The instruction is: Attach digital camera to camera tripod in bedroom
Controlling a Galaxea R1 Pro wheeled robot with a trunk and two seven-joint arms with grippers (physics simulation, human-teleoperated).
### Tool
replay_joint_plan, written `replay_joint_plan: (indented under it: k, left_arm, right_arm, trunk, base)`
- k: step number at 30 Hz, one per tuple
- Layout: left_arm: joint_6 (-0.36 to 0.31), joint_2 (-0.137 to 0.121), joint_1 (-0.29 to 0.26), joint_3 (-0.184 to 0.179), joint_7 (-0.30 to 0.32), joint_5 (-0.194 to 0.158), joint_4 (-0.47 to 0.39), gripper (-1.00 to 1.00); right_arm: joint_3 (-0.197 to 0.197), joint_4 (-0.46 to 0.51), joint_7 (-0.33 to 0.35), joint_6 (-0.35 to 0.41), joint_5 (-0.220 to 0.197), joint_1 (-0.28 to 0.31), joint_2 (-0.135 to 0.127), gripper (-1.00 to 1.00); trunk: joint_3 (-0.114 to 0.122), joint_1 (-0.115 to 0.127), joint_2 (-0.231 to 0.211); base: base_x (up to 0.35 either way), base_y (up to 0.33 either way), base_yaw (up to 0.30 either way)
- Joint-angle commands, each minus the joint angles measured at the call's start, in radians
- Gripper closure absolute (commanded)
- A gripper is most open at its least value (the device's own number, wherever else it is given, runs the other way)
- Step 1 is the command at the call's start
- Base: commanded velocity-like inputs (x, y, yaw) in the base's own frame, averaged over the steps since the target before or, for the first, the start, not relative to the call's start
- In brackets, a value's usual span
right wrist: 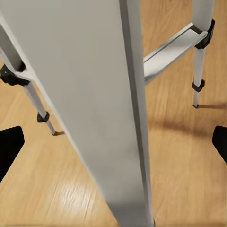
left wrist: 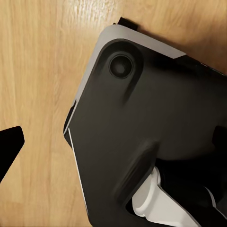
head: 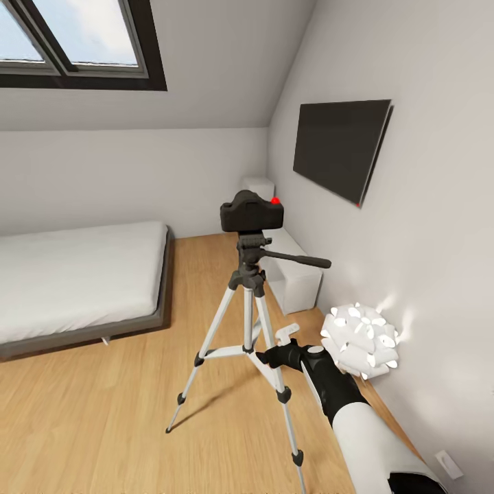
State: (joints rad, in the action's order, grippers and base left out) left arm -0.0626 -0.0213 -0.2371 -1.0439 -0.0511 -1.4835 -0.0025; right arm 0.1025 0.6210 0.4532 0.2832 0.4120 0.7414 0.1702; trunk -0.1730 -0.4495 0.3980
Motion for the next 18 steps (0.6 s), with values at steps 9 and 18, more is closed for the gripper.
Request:
replay_joint_plan:
  k: [9, 18]
  left_arm:
    - [-0.003, 0.000, -0.001, -0.008, -0.004, -0.008, -0.001, -1.00]
    - [-0.003, 0.000, -0.001, -0.008, -0.004, -0.008, -0.001, -1.00]
  right_arm:
    - [0.009, 0.002, 0.007, 0.004, 0.010, 0.000, 0.002, -1.00]
    - [0.009, 0.003, 0.002, 0.005, 0.008, 0.001, 0.002, -1.00]
  trunk:
    - [-0.002, -0.001, 0.002]
    - [-0.002, -0.001, 0.002]
  base:
    - [-0.123, 0.000, 0.000]
    - [-0.330, 0.000, 0.000]
